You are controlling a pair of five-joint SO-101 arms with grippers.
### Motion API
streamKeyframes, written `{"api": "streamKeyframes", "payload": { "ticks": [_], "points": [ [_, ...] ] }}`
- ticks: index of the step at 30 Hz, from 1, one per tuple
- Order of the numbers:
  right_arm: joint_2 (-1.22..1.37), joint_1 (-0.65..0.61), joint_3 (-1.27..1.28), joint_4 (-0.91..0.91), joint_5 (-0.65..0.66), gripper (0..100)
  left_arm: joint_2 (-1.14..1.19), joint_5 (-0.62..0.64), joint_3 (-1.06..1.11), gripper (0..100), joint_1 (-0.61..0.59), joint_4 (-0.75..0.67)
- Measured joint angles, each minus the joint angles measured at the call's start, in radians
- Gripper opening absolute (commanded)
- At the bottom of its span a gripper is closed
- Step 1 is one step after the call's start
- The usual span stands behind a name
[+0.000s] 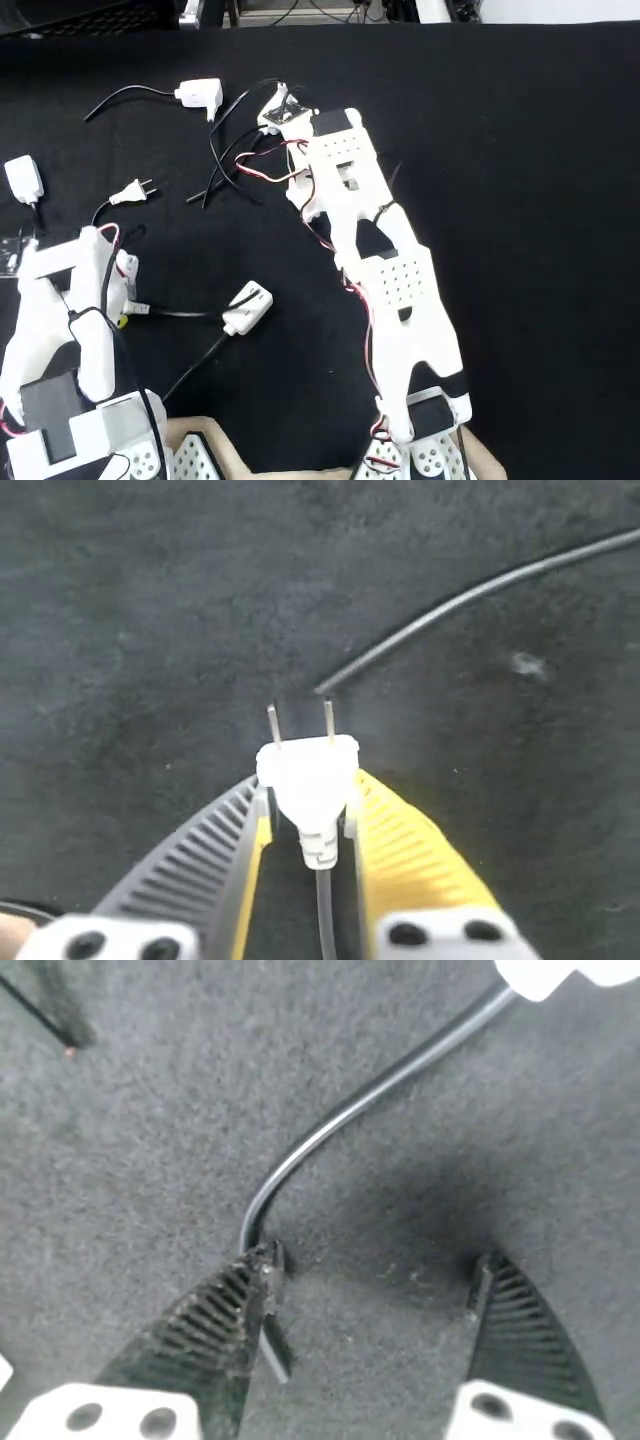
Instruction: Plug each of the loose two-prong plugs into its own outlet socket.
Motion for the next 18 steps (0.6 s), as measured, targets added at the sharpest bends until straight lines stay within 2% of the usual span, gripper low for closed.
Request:
{"api": "streamKeyframes", "payload": {
  "ticks": [6,18],
  "points": [
    [0.005,0.025,-0.1,0.061,0.002,30.4,0.0,-0.118,-0.051,5,0.066,0.002],
    [0.006,0.132,-0.144,0.066,-0.005,30.4,0.002,-0.333,-0.318,5,0.304,0.012]
  ]
}}
